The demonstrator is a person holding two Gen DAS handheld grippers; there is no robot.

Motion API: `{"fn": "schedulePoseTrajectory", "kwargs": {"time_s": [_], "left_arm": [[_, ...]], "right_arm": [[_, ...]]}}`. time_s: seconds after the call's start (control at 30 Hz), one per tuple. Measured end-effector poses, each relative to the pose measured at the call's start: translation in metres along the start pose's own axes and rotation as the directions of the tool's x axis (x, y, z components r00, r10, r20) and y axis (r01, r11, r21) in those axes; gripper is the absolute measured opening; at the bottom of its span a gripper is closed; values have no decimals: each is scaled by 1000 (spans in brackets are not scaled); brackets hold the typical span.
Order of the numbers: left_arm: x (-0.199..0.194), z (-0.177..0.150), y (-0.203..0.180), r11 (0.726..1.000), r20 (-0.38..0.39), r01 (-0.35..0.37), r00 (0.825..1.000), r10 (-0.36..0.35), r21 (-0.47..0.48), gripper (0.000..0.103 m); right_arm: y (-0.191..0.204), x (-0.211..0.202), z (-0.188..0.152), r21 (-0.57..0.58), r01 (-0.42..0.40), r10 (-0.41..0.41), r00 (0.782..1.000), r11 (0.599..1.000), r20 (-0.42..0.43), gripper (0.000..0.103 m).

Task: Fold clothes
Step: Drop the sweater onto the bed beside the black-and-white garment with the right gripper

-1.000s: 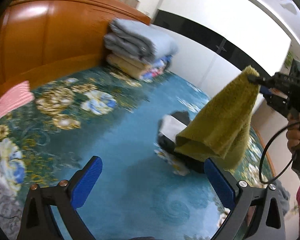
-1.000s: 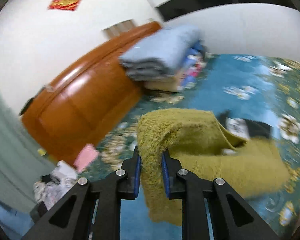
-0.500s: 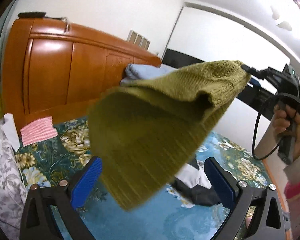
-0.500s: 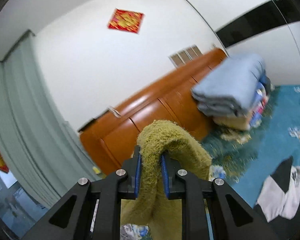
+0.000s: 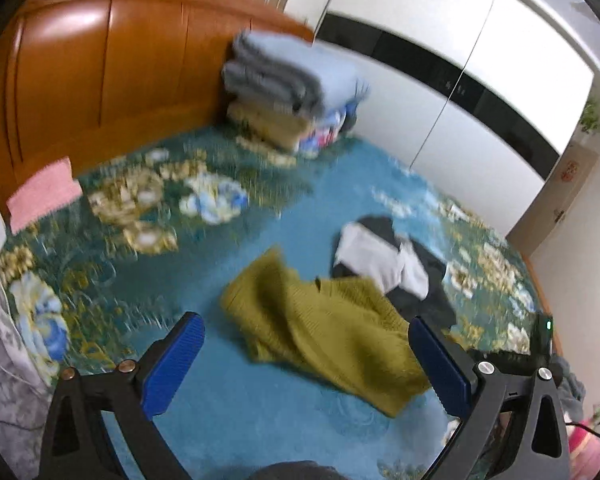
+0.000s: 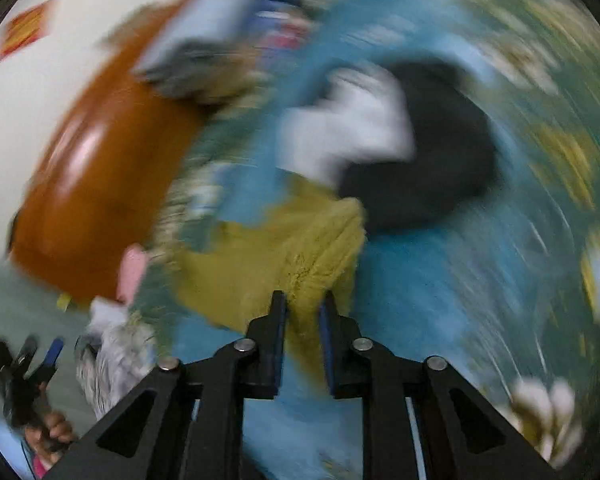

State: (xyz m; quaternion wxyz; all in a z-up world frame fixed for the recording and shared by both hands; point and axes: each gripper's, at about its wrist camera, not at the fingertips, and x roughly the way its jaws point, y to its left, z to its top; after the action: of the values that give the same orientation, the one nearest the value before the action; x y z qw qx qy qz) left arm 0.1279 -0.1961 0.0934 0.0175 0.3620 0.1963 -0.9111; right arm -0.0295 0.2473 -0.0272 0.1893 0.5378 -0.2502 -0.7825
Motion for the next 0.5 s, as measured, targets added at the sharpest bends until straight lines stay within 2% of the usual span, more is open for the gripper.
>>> {"fn": "schedulePoseTrajectory", "kwargs": {"time_s": [0.03, 0.1, 0.23, 0.33, 0.5], "left_arm": [[9, -1, 0, 1000, -21, -2, 1000, 2, -8, 103], [24, -5, -1, 999, -53, -9, 999, 7, -32, 103], [53, -7, 3, 996, -123, -30, 992, 20, -78, 103], [76, -1, 10, 994, -182, -71, 982, 56, -80, 103], [114, 20, 18, 993, -252, -118, 962, 111, -15, 103]], "right_arm": [[-18, -1, 0, 49, 2, -2, 1000, 999, 6, 10], [-50, -9, -3, 134, -10, 7, 1000, 991, 20, 10], [-78, -20, -2, 172, 14, -20, 999, 985, 35, 10], [-81, -25, 7, 171, 14, -21, 999, 985, 38, 10], [-63, -18, 8, 108, 55, -56, 998, 993, 3, 11]]}}
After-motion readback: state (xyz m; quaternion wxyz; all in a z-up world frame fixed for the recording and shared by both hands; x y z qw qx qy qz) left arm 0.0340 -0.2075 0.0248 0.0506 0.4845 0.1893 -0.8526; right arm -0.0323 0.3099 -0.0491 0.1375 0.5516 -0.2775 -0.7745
